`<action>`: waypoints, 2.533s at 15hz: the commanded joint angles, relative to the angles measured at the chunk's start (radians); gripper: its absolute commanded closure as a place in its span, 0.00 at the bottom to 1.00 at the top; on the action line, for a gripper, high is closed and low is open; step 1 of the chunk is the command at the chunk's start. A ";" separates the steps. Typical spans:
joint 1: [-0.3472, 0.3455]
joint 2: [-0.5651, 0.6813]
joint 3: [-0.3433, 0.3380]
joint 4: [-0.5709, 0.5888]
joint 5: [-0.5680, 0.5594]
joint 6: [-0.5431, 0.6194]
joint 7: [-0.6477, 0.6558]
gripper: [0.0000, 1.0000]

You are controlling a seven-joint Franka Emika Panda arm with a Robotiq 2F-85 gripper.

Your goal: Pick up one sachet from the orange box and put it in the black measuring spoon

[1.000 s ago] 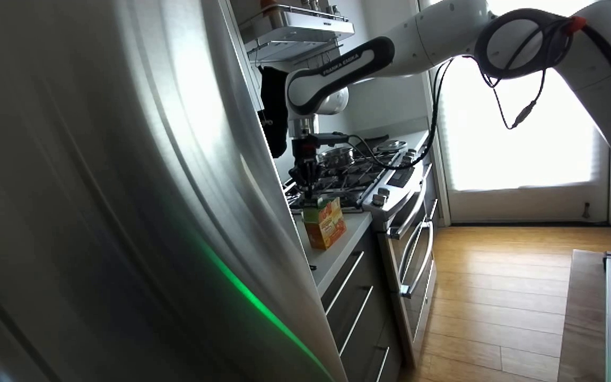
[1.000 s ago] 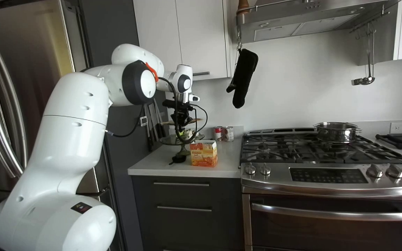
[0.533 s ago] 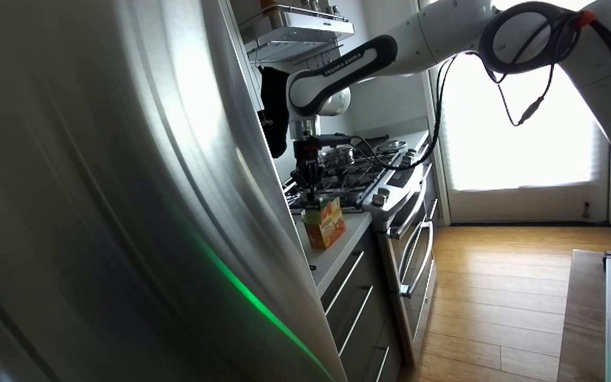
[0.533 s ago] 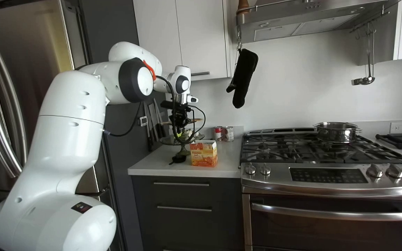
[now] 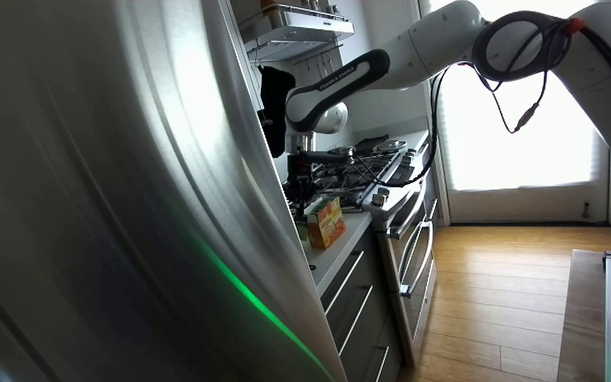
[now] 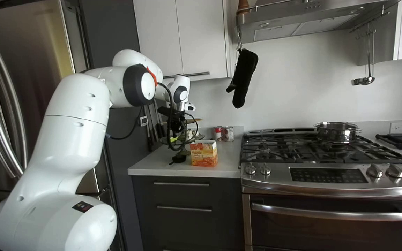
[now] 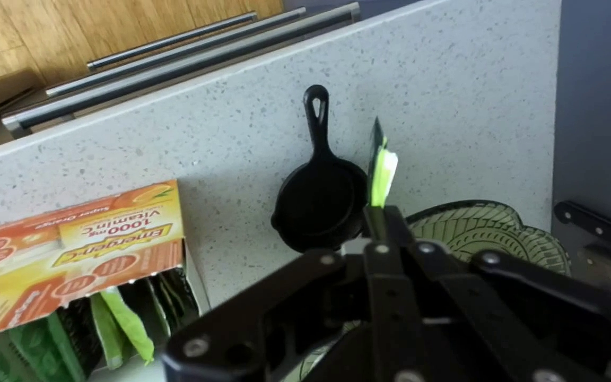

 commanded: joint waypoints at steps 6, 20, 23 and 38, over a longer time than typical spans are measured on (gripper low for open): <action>-0.009 -0.009 0.003 -0.178 0.175 0.220 0.135 1.00; -0.040 0.046 0.036 -0.282 0.382 0.488 0.030 1.00; -0.031 0.060 0.039 -0.281 0.373 0.553 0.041 1.00; 0.002 0.070 0.007 -0.285 0.257 0.591 0.131 0.53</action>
